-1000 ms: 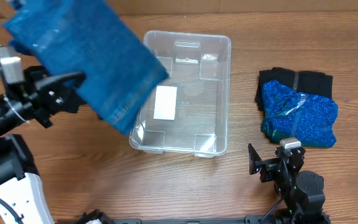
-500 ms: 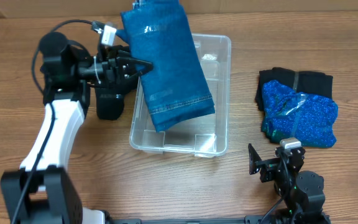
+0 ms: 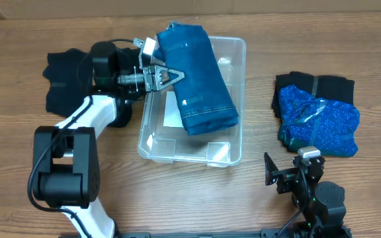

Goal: Pack container

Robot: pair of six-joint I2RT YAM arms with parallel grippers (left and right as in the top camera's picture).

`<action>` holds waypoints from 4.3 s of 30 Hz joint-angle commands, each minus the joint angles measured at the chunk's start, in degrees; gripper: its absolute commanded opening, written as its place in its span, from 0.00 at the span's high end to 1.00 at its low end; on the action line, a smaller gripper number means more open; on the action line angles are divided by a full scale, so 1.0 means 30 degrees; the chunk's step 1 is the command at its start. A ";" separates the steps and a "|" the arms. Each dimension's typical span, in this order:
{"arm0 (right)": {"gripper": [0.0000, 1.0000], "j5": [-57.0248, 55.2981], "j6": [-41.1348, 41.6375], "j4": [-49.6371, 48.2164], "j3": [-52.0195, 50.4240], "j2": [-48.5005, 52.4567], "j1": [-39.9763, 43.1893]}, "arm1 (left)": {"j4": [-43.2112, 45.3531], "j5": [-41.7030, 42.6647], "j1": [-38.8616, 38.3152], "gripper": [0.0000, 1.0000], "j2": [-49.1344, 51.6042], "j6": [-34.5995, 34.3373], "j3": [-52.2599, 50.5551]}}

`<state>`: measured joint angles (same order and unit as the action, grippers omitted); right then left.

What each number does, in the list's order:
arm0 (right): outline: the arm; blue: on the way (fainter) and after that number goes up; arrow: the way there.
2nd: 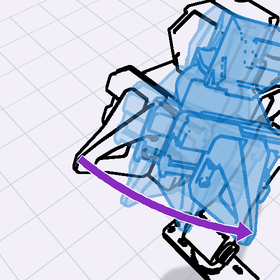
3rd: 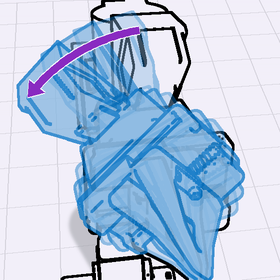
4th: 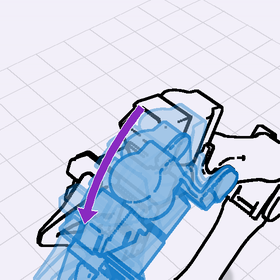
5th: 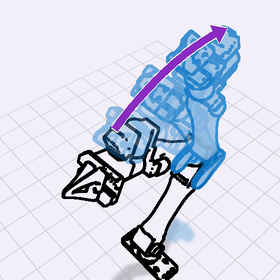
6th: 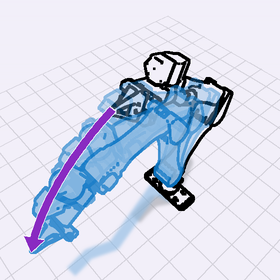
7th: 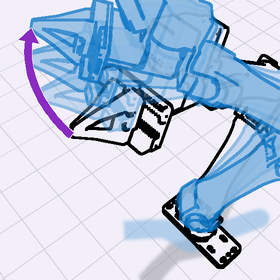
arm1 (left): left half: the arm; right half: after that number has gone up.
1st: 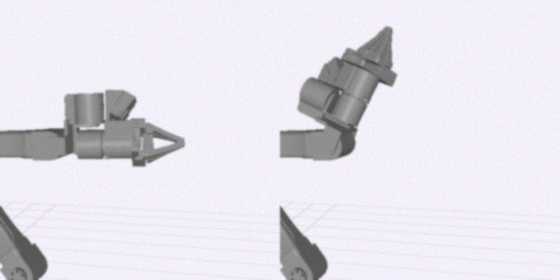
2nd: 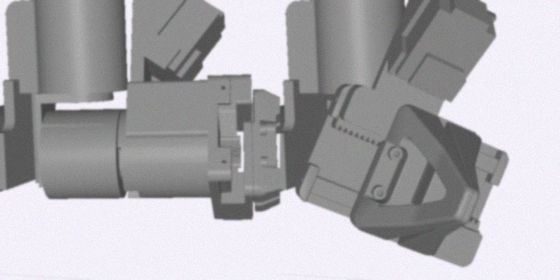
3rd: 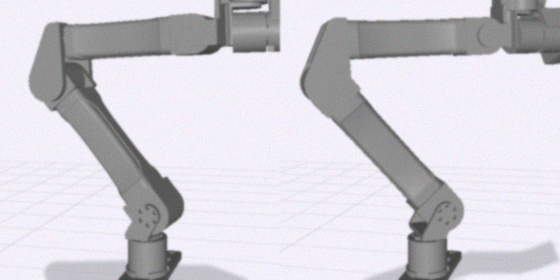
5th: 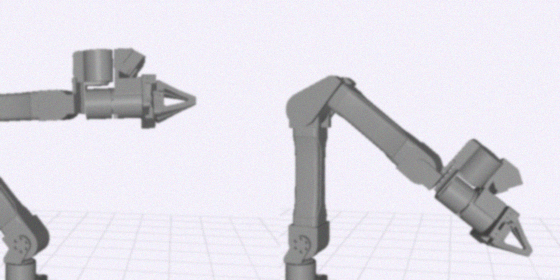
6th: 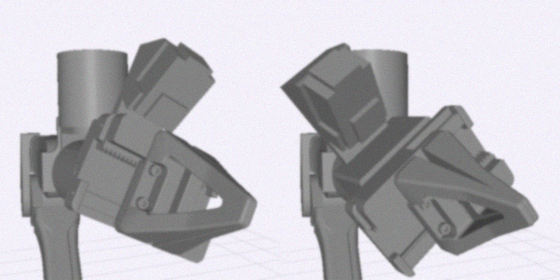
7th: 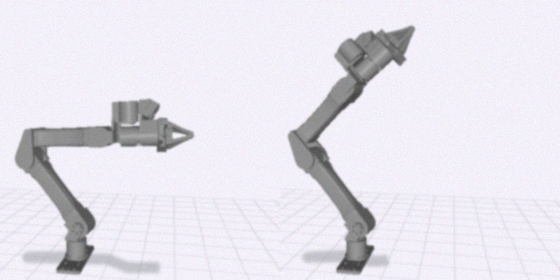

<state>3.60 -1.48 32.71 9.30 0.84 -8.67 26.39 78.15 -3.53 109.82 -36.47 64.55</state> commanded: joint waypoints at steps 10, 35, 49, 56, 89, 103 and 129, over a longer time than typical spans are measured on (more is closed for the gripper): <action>0.00 -0.0189 0.0036 0.0029 -0.0204 -0.0189 0.0058 | 0.2769 0.4175 -0.1144 0.94 -0.0561 0.0219 0.1450; 0.00 -0.0189 0.0036 0.0029 -0.0204 -0.0189 0.0058 | 0.8153 0.3497 -0.0066 0.00 -0.0204 -0.9690 0.2732; 0.00 -0.0189 0.0044 0.0029 -0.0204 -0.0189 0.0058 | -0.5406 -0.4903 0.0189 0.00 -0.1341 0.3155 0.2747; 0.00 -0.0189 0.0036 0.0029 -0.0204 -0.0189 0.0058 | -1.3806 -0.8546 0.1690 0.00 -0.5989 0.9340 0.2754; 0.00 -0.0736 0.0036 0.0036 -0.0204 -0.0189 0.0058 | -2.7729 -2.0181 0.9493 0.00 -1.7835 1.2750 0.2747; 0.00 0.3949 1.2014 -0.0211 -0.0204 -0.0189 0.0051 | -2.7860 -2.0247 0.9493 0.00 -1.6232 1.2386 0.2747; 0.00 -0.1042 0.6251 1.2021 1.6990 1.3733 0.0954 | -2.9077 -1.6531 0.9537 0.00 -1.5118 1.8666 0.2754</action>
<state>3.55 20.40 66.74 56.18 43.35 -8.12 -59.44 23.53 24.86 71.13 12.25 72.47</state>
